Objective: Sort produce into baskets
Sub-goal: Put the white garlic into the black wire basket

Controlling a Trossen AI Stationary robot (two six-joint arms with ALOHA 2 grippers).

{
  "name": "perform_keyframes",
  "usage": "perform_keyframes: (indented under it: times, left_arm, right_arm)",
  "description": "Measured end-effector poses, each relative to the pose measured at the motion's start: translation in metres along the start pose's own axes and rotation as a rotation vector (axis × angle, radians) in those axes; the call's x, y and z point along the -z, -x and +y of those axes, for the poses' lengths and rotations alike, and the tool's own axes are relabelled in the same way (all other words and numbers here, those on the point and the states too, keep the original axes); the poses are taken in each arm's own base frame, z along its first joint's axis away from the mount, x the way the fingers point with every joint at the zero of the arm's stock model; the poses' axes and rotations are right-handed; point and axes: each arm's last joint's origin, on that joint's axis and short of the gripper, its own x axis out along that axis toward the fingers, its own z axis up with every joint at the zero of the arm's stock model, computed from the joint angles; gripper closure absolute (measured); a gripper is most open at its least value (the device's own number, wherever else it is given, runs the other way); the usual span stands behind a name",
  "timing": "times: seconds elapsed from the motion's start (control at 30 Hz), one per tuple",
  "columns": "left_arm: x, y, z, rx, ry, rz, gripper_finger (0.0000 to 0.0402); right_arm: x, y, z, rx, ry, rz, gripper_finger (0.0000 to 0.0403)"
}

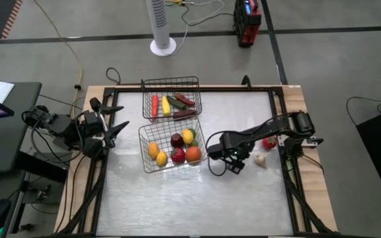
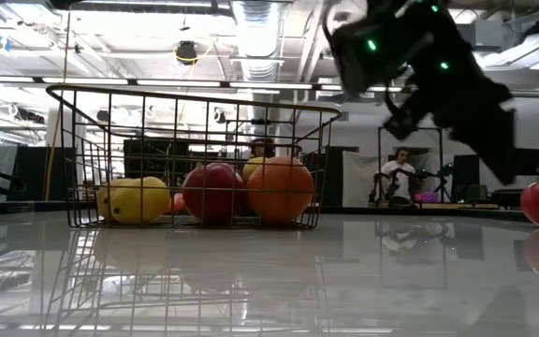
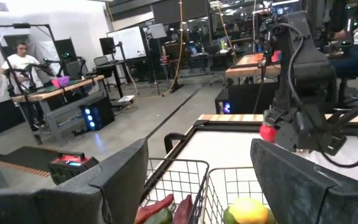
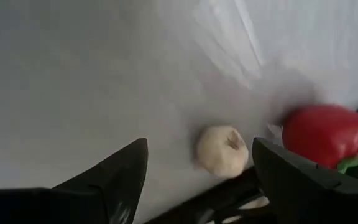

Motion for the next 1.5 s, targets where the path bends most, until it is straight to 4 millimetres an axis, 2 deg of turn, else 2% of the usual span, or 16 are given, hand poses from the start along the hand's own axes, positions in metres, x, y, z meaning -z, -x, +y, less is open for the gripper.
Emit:
perform_keyframes:
  times: [0.1, 0.27, 0.47, 0.6, 0.7, 0.9, 1.13, 1.5]
  left_arm:
    - [0.0, 0.0, 0.0, 0.0, -0.006, 0.001, 0.0129]
    - [0.0, 0.0, 0.0, 0.0, -0.01, 0.002, 0.0129]
    - [0.0, 0.0, 0.0, 0.0, -0.008, 0.001, 0.0129]
    - [0.0, 0.0, 0.0, 0.0, -0.007, 0.001, 0.0129]
    - [0.0, 0.0, 0.0, 0.0, -0.007, 0.001, 0.0129]
    - [0.0, 0.0, 0.0, 0.0, -0.005, 0.0, 0.0129]
    - [0.0, 0.0, 0.0, 0.0, -0.005, 0.0, 0.0129]
    - [0.0, 0.0, 0.0, 0.0, -0.005, 0.0, 0.0129]
  right_arm:
    - [0.007, -0.013, -0.006, 0.017, -0.018, 0.03, 0.0088]
    - [0.025, -0.019, -0.023, 0.011, -0.09, 0.033, 0.0089]
    - [0.051, -0.027, -0.048, -0.065, -0.243, 0.036, 0.0089]
    - [0.061, -0.036, -0.055, -0.138, -0.325, 0.019, 0.0089]
    - [0.063, -0.045, -0.055, -0.179, -0.352, 0.006, 0.0089]
    - [0.061, -0.065, -0.054, -0.147, -0.368, 0.039, 0.0097]
    - [0.053, -0.068, -0.048, -0.196, -0.342, -0.006, 0.0128]
    - [0.048, -0.067, -0.044, -0.247, -0.298, -0.057, 0.0222]
